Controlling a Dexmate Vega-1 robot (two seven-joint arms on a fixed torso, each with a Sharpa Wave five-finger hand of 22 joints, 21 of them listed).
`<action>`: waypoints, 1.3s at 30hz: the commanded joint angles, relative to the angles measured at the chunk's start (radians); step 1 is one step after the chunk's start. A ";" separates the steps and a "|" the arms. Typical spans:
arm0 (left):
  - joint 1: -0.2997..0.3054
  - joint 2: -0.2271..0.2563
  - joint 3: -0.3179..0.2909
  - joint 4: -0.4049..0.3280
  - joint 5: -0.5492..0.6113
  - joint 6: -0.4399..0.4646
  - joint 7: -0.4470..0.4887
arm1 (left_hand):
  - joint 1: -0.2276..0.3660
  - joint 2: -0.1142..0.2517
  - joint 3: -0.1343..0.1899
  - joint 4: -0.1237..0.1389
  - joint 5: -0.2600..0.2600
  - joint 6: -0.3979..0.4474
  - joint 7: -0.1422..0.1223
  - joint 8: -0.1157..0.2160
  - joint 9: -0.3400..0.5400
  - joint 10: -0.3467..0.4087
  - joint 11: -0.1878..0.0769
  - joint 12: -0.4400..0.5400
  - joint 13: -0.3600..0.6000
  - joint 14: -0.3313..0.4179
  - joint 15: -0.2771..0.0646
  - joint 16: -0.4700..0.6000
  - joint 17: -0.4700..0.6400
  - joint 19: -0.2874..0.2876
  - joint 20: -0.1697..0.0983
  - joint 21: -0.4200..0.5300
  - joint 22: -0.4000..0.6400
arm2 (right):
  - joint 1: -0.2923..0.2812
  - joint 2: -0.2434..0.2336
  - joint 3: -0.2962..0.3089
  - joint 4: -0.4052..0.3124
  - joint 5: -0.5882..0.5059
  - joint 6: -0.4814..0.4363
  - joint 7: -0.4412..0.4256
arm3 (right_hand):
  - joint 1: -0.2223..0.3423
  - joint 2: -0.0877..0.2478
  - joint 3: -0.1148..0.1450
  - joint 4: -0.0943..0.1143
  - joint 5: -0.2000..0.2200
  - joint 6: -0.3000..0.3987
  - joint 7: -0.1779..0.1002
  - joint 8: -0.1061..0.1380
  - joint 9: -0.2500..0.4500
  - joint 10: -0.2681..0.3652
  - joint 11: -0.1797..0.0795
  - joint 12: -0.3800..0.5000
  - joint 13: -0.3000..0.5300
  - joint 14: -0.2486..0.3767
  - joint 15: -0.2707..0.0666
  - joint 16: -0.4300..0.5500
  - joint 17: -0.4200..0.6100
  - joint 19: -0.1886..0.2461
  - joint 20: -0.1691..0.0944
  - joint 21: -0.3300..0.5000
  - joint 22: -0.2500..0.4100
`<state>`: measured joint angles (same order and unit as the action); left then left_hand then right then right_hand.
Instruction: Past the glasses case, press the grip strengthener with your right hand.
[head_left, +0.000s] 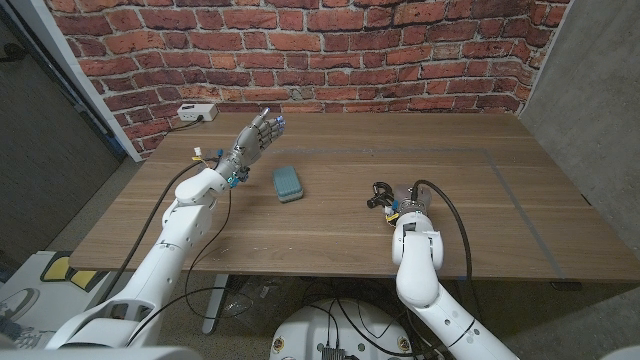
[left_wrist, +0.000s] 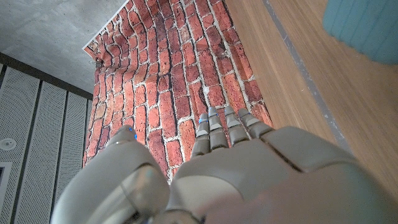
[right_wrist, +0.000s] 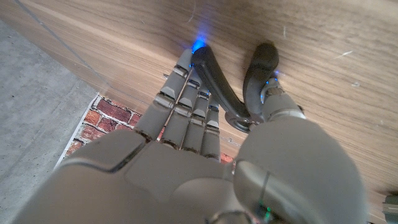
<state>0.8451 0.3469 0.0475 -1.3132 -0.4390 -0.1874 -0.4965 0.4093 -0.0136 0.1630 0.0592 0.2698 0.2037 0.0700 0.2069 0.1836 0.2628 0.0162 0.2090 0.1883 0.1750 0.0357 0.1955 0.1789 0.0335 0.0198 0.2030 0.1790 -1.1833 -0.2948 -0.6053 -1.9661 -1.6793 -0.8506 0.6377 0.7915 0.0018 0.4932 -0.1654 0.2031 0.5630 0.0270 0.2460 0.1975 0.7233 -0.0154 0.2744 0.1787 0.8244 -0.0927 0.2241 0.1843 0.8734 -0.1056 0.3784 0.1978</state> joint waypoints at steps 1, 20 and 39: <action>-0.005 -0.001 -0.003 0.014 -0.005 -0.006 -0.015 | -0.002 0.003 -0.003 0.001 -0.003 0.013 -0.002 -0.002 0.005 0.007 -0.001 0.000 0.003 0.010 0.001 -0.004 0.003 0.004 0.009 0.000 0.002 | -0.011 0.012 -0.005 -0.029 0.000 -0.051 -0.065 | 0.058 0.045 0.024 -0.001 -0.001 0.041 -0.037 0.003 0.004 0.037 -0.027 0.002 0.005 0.021 -0.091 0.000 0.005 0.022 -0.088 0.005 0.002; -0.017 -0.007 -0.003 0.030 -0.002 -0.011 -0.027 | -0.001 0.005 -0.006 0.002 -0.005 0.014 -0.003 -0.003 0.005 0.008 -0.002 -0.001 0.004 0.011 0.002 -0.004 0.003 0.003 0.010 0.000 0.003 | -0.035 0.044 0.024 -0.080 0.013 -0.078 -0.173 | 0.058 0.047 0.026 0.004 -0.001 0.045 -0.037 -0.003 0.004 0.038 -0.023 -0.006 0.004 0.017 -0.079 -0.010 0.006 0.015 -0.081 0.008 0.002; -0.016 -0.011 -0.005 0.019 -0.004 -0.021 -0.024 | 0.000 0.006 -0.008 0.002 -0.006 0.013 -0.003 -0.004 0.006 0.008 0.001 -0.002 0.004 0.011 0.002 -0.005 0.003 0.003 0.010 0.000 0.003 | -0.079 -0.016 0.016 -0.196 0.218 -0.079 -0.537 | 0.072 0.027 0.027 -0.006 -0.008 0.043 -0.036 -0.012 0.003 0.028 -0.022 -0.020 0.004 0.002 -0.074 -0.026 0.005 -0.003 -0.079 0.007 0.002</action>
<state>0.8274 0.3384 0.0442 -1.2870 -0.4406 -0.2035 -0.5231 0.4092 -0.0136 0.1573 0.0592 0.2660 0.2091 0.0645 0.2030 0.1836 0.2627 0.0164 0.2090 0.1882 0.1749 0.0357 0.1955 0.1789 0.0372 0.0233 0.2030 0.1789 -1.2528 -0.2675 -0.5686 -2.1125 -1.5477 -0.9259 0.2886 0.8055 -0.0122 0.5025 -0.1726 0.1962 0.5936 -0.0036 0.2350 0.1977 0.7532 -0.0345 0.2575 0.1791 0.8257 -0.1015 0.1995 0.1854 0.8717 -0.1161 0.3783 0.1978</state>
